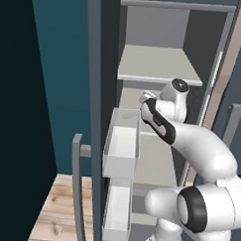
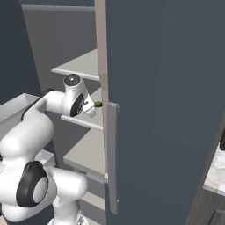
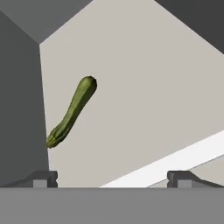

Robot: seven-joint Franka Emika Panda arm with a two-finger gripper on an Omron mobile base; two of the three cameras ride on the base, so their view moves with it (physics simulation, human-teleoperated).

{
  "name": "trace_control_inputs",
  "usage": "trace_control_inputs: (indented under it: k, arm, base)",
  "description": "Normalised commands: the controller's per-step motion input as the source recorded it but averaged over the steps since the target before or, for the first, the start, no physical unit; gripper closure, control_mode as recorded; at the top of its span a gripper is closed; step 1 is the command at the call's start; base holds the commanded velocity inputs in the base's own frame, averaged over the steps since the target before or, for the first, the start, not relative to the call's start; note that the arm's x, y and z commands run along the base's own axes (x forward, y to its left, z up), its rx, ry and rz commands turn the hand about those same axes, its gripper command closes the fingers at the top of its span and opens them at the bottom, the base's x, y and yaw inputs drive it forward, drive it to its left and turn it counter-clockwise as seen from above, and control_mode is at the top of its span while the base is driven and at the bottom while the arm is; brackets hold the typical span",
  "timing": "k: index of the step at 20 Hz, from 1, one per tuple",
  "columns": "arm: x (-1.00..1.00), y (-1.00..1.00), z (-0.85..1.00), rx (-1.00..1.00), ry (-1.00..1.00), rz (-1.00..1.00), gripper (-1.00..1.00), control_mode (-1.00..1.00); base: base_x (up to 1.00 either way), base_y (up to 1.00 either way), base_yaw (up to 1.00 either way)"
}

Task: Take the steak, mushroom, and squash from the freezer and place them in the bowl on the counter.

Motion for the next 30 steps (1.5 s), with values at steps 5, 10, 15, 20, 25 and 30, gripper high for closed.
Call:
trace_control_inputs:
  k: [5, 10, 15, 20, 25, 30]
  arm:
    - [0.00, 0.01, -0.16, 0.00, -0.04, 0.00, -1.00, -1.00]
    - [0.15, 0.09, -0.25, 0.00, 0.00, 0.00, -1.00, -1.00]
    - [0.29, 0.07, -0.14, 0.00, 0.00, 0.00, -1.00, -1.00]
    - [0.32, 0.00, -0.10, 0.00, 0.00, 0.00, -1.00, -1.00]
    - [0.29, 0.00, 0.00, 0.00, 0.03, 0.00, -1.00, -1.00]
    - [0.29, 0.00, -0.08, 0.00, 0.07, 0.00, -1.00, -1.00]
  base:
    - [0.00, 0.00, 0.00]
    - [0.00, 0.00, 0.00]
    - [0.00, 0.00, 0.00]
    - [0.00, 0.00, 0.00]
    - [0.00, 0.00, 0.00]
    - [0.00, 0.00, 0.00]
